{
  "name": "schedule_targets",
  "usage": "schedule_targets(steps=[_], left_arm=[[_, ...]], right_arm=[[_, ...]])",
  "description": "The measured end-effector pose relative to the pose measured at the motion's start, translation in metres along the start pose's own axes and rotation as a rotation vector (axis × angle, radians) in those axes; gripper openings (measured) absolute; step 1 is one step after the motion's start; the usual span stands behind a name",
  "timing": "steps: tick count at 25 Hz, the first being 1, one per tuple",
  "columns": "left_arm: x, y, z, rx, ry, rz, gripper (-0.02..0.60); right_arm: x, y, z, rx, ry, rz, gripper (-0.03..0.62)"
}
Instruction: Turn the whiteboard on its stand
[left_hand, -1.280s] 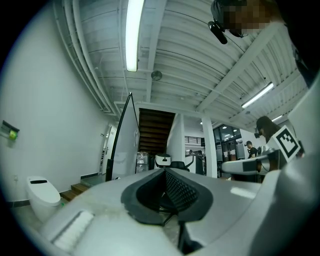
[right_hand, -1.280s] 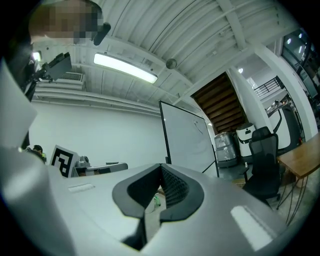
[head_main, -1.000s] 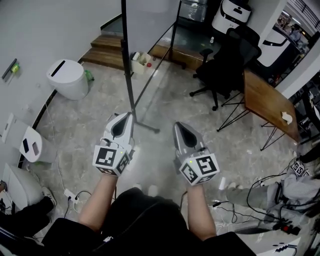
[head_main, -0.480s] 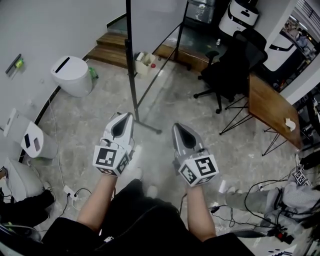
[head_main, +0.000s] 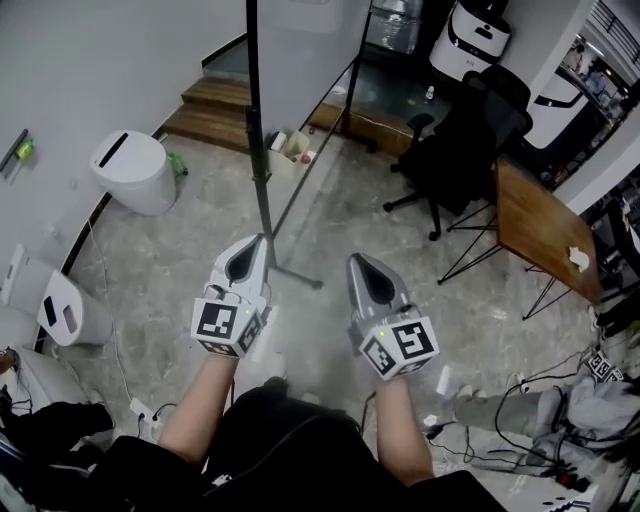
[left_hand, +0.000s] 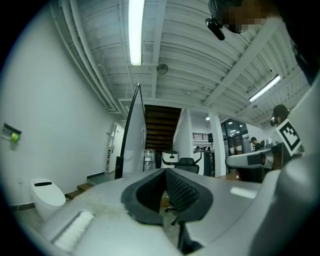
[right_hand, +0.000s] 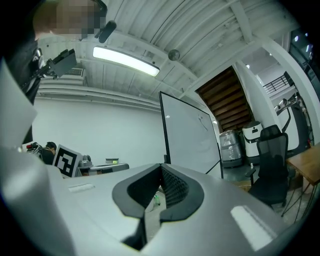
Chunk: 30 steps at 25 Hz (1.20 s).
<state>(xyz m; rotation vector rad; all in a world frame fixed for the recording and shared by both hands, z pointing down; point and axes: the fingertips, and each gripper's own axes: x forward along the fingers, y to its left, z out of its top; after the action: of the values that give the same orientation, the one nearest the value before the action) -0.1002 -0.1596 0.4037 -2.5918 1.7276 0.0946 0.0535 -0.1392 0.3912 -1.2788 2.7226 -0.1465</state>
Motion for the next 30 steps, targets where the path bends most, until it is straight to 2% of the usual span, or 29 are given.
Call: schedule_targets(steps=[12, 20, 29, 30], left_arm=[[0.055, 0.077, 0.004, -0.019, -0.025, -0.080, 0.002], [0.081, 0.119, -0.007, -0.010, -0.009, -0.067, 0.003], [0.113, 0.144, -0.020, 0.017, 0.023, -0.031, 0.005], [0.116, 0.145, -0.021, 0.020, 0.025, -0.030, 0.023]], right_arm=[[0.079, -0.005, 0.013, -0.047, -0.044, -0.082, 0.006], [0.111, -0.005, 0.003, -0.050, -0.037, -0.094, 0.006], [0.133, -0.022, 0.007, -0.052, -0.032, -0.071, 0.006], [0.133, -0.024, 0.007, -0.051, -0.032, -0.070, 0.005]])
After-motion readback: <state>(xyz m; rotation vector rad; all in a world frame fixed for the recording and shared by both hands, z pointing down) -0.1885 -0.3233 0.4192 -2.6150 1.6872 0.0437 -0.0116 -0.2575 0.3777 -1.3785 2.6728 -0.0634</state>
